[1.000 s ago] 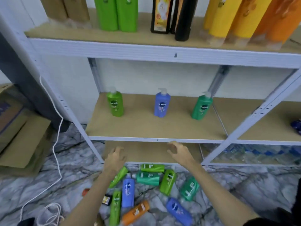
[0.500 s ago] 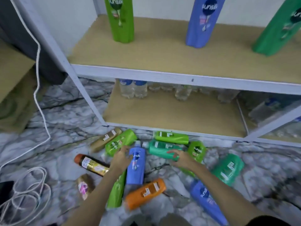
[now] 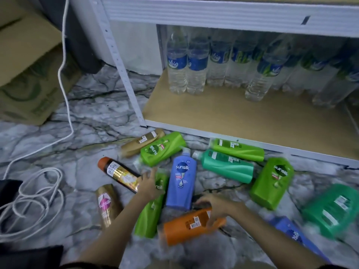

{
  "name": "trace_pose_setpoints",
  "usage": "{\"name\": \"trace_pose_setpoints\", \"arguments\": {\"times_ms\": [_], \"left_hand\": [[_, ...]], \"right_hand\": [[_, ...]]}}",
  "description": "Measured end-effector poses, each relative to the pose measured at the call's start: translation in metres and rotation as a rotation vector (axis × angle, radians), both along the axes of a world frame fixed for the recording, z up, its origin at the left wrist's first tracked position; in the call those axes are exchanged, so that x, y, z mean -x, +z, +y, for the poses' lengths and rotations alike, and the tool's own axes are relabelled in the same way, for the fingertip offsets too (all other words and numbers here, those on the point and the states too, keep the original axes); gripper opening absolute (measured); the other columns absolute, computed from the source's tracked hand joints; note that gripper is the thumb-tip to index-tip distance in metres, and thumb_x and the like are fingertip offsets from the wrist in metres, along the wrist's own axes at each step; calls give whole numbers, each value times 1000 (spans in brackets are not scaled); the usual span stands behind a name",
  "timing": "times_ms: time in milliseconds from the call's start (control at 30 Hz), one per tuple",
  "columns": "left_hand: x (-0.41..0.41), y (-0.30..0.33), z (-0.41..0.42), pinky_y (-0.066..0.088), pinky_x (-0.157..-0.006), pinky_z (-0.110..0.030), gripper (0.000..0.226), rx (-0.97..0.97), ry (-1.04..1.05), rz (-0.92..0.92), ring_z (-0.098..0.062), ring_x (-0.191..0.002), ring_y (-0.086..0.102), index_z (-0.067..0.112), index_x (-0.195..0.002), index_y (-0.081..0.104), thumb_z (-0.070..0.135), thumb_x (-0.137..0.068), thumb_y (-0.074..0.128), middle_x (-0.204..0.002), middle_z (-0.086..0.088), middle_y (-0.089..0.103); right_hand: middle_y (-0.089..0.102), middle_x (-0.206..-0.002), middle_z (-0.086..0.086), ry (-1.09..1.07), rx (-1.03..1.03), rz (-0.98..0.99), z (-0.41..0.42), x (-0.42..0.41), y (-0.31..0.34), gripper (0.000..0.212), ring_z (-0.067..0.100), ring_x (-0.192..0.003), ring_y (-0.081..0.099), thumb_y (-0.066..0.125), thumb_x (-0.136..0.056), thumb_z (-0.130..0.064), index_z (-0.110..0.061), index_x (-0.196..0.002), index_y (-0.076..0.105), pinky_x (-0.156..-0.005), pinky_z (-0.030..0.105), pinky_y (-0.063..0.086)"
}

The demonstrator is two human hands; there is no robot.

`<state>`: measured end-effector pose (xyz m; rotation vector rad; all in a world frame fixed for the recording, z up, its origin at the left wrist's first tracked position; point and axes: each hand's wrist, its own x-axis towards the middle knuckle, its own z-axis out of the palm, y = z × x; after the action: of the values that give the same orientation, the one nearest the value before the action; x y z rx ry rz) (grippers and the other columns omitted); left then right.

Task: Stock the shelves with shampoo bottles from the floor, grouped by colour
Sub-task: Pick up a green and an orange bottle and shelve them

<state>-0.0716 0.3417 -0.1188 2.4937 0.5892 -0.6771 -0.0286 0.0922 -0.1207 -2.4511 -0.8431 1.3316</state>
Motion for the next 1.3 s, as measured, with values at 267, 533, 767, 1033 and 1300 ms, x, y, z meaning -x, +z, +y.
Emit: {"name": "trace_pose_setpoints", "arguments": {"times_ms": [267, 533, 767, 1033, 1300], "left_hand": [[-1, -6, -9, 25, -106, -45, 112, -135, -31, 43, -40, -124, 36, 19, -146, -6, 28, -68, 74, -133, -19, 43], [1, 12, -11, 50, -85, -37, 99, 74, 58, -221, -39, -96, 56, 18, -145, 14, -6, -68, 71, -134, -27, 24], [-9, 55, -10, 37, -84, -15, 94, 249, 112, -657, -26, -115, 53, 22, -145, 21, -7, -70, 70, -134, -10, 50], [-52, 125, -40, 42, -96, -22, 101, 453, 97, -931, -11, -115, 52, 27, -145, 14, -1, -70, 74, -134, 6, 45], [-94, 181, -63, 49, -95, -35, 98, 560, 50, -1121, 3, -102, 60, 47, -138, 17, 17, -67, 78, -123, 22, 52]], "right_hand": [[44, -125, 6, -13, 54, -58, -18, -2, 0, 64, 26, -114, 46, 82, -63, -18, -26, -119, 53, -91, 36, 45], [54, -121, -2, -75, 11, -3, -35, -24, 23, 57, 21, -109, 52, 81, -62, -14, -32, -110, 56, -86, 33, 46], [55, -108, 0, -275, -186, 86, -41, -45, 69, 45, 15, -92, 55, 77, -65, -6, -29, -100, 61, -71, 21, 49], [60, -101, -4, -559, -563, -4, -43, -57, 117, 60, 4, -77, 62, 77, -64, 10, -23, -109, 54, -65, 20, 56], [60, -98, -1, -829, -911, -374, -52, -83, 163, 42, 12, -86, 59, 79, -69, -5, -21, -99, 55, -70, 14, 51]]}}
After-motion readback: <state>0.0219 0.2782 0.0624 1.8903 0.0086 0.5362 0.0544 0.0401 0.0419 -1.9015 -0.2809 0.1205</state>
